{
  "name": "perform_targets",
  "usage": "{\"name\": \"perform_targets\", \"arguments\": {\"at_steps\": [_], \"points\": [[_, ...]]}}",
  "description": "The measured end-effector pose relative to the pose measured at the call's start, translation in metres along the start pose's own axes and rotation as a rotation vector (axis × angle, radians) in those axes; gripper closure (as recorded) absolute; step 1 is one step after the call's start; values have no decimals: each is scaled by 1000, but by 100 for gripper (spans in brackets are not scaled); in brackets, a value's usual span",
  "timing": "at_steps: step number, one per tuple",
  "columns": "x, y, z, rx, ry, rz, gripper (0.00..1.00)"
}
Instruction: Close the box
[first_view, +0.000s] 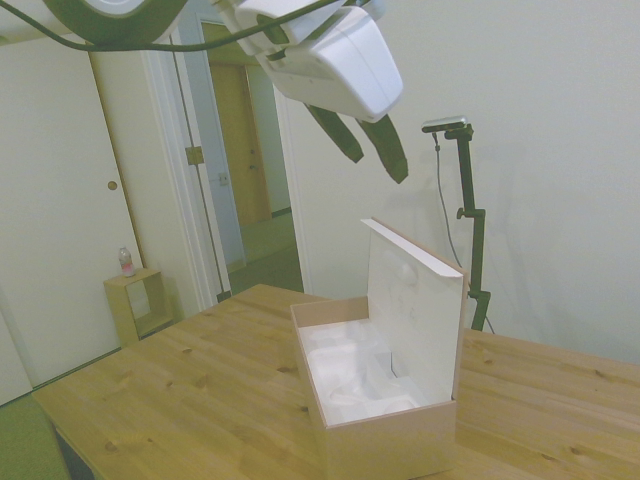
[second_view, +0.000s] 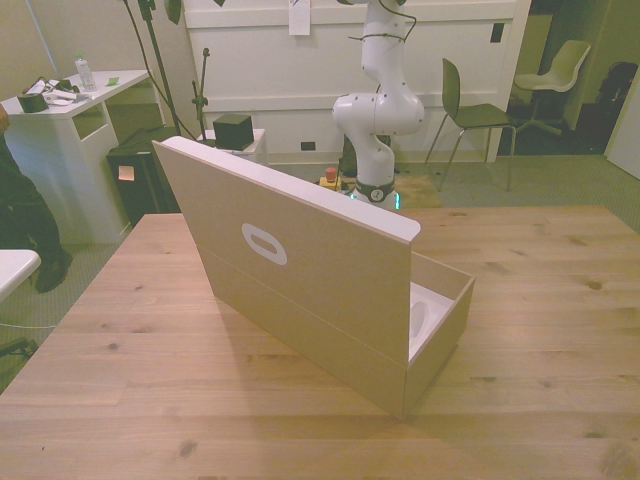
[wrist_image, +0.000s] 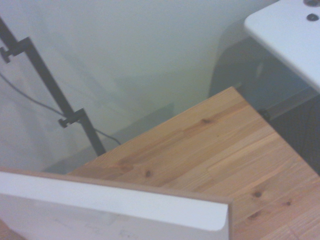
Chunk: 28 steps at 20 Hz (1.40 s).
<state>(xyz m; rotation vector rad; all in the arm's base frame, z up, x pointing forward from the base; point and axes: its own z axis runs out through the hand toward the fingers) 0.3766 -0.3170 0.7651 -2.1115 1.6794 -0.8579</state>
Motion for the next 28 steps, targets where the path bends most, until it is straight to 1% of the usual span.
{"name": "perform_targets", "arguments": {"at_steps": [9, 16, 21, 28], "points": [[31, -11, 17, -15, 74, 13, 0], [57, -19, 56, -69, 91, 27, 0], [74, -19, 70, -86, 109, 41, 0], [98, -13, 102, -112, 111, 51, 0]]}}
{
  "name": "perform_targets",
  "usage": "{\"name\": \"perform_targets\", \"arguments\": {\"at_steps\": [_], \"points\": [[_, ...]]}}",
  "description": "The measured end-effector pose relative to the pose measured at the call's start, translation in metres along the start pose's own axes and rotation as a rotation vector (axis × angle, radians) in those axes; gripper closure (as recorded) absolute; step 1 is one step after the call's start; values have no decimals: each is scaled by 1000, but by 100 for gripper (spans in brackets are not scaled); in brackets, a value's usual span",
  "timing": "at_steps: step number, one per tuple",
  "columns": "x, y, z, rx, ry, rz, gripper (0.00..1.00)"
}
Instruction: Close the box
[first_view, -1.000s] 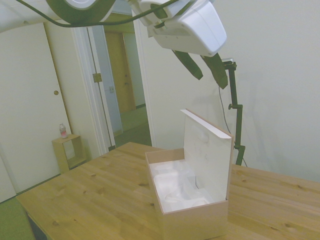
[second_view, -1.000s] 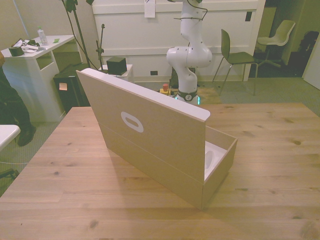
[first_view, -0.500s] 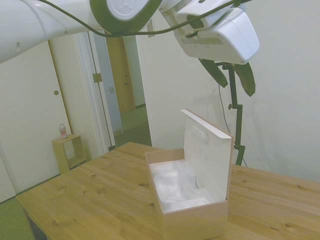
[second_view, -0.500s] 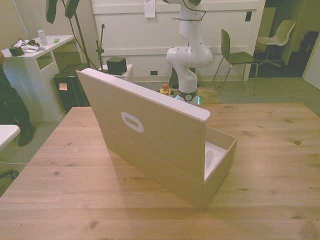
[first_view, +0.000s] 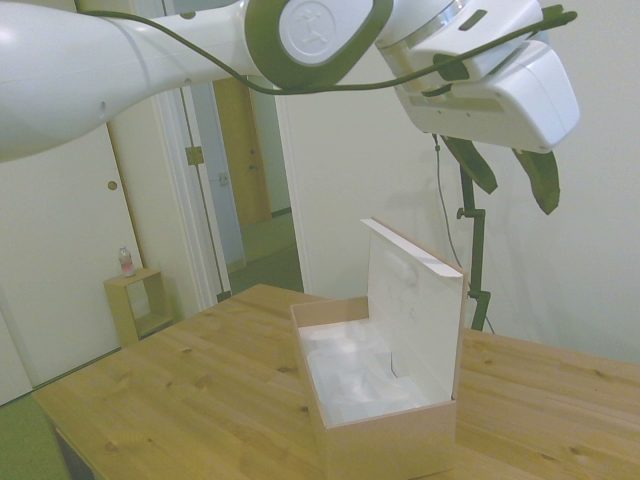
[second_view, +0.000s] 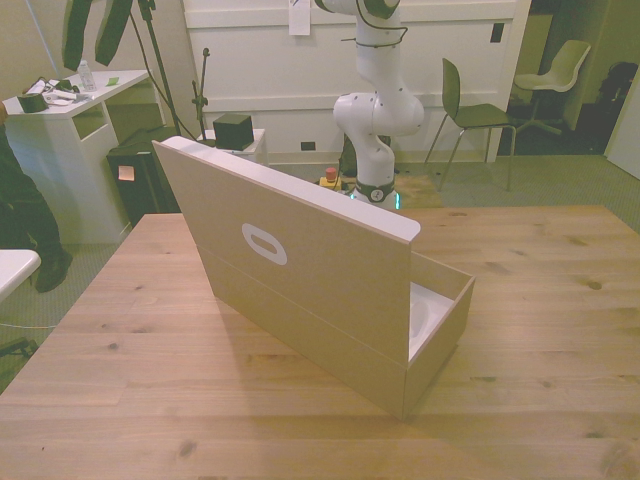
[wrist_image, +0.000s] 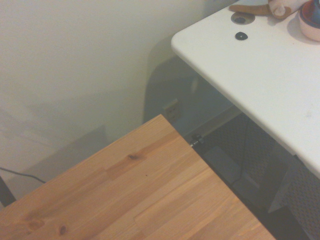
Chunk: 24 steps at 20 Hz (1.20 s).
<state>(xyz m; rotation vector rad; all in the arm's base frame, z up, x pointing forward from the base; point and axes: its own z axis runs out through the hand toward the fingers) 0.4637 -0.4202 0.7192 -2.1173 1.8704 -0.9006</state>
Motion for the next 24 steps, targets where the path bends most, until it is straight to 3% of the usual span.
{"name": "perform_targets", "arguments": {"at_steps": [11, 21, 24], "points": [[11, -8, 46, -42, 1, -7, 0], [-21, -26, 80, -54, -93, -42, 0], [-13, -5, 105, -57, -139, -48, 0]]}}
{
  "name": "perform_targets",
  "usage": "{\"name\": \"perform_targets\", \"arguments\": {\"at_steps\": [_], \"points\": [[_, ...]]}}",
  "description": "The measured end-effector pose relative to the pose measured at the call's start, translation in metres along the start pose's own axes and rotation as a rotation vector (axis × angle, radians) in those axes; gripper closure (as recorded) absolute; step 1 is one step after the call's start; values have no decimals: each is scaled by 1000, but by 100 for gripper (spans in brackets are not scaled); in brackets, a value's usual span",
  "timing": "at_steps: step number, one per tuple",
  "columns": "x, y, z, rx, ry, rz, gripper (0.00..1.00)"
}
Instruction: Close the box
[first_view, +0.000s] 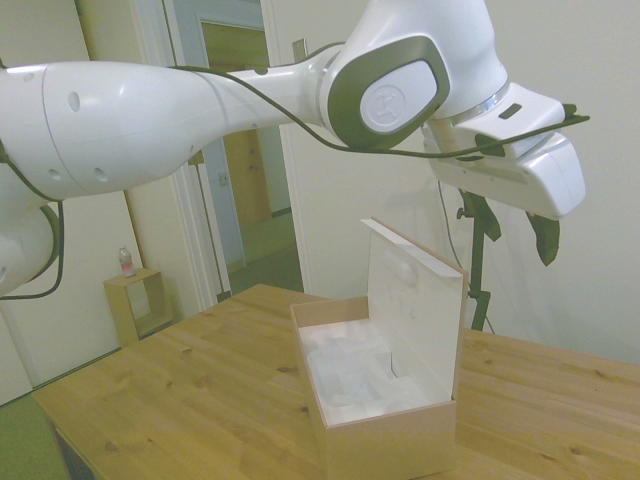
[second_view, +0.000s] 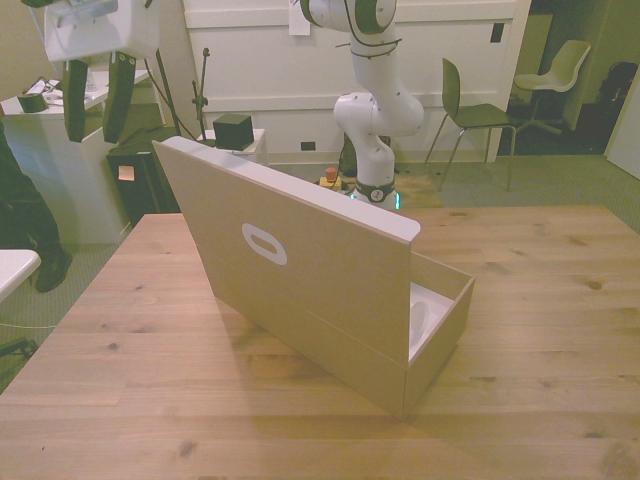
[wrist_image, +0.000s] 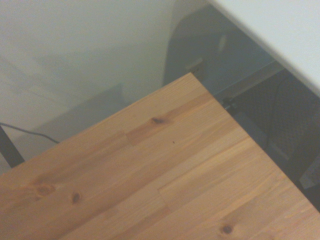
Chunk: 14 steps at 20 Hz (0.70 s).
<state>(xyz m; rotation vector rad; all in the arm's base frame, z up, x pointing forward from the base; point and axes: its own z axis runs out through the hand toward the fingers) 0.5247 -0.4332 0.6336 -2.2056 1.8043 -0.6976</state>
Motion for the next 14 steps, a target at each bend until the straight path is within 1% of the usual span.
{"name": "perform_targets", "arguments": {"at_steps": [3, 5, 8, 10, 12, 14], "points": [[16, 24, 19, 8, -39, 4, 0], [11, 23, 19, 31, -87, -12, 0], [-4, 16, 7, 77, -186, -86, 0], [-9, 21, 1, 93, -259, -116, 0], [-14, 28, 4, 92, -324, -141, 0], [-22, 33, 14, 82, -375, -173, 0]]}}
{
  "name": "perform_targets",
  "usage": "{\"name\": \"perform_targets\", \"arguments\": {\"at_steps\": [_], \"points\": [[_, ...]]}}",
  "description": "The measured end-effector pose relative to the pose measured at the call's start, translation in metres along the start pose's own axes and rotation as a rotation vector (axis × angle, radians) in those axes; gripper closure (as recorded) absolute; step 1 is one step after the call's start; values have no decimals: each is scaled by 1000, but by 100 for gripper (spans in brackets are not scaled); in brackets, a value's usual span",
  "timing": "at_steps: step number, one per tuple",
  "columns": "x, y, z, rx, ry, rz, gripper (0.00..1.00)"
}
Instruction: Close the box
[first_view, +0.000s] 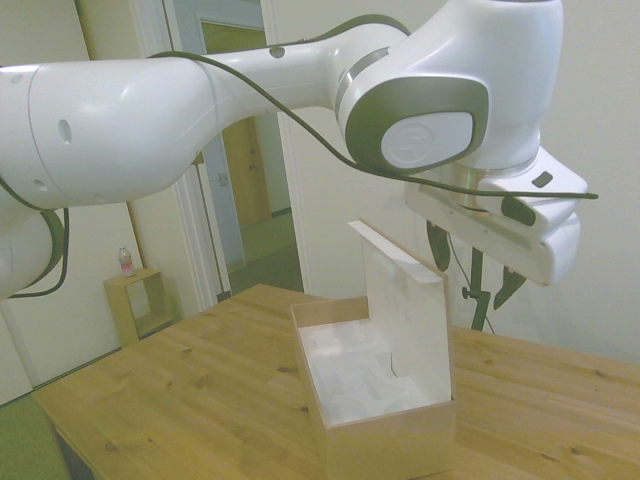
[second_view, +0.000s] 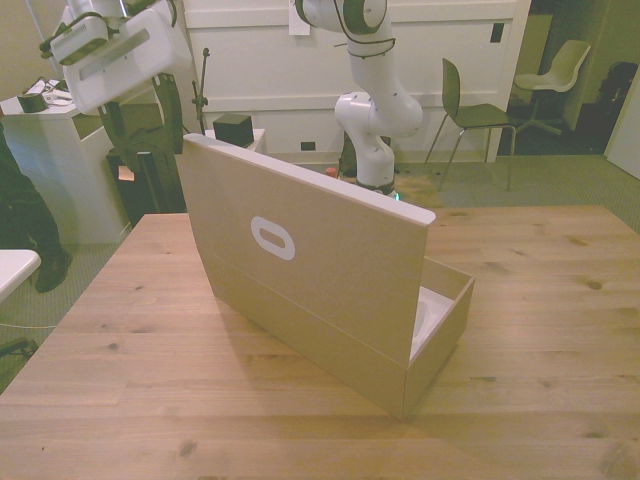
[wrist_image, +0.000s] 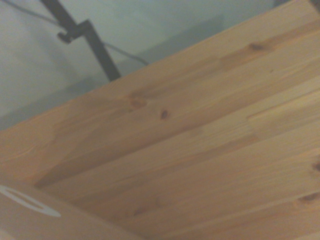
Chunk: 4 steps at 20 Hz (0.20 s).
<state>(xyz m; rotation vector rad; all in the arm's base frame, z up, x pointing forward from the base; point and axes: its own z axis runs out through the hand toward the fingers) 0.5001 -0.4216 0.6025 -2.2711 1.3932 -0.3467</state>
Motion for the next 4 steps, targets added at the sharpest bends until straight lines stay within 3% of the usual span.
{"name": "perform_targets", "arguments": {"at_steps": [2, 4], "points": [[-4, 2, 16, -7, -36, -29, 0], [-31, -25, 36, -14, -70, -75, 0]]}}
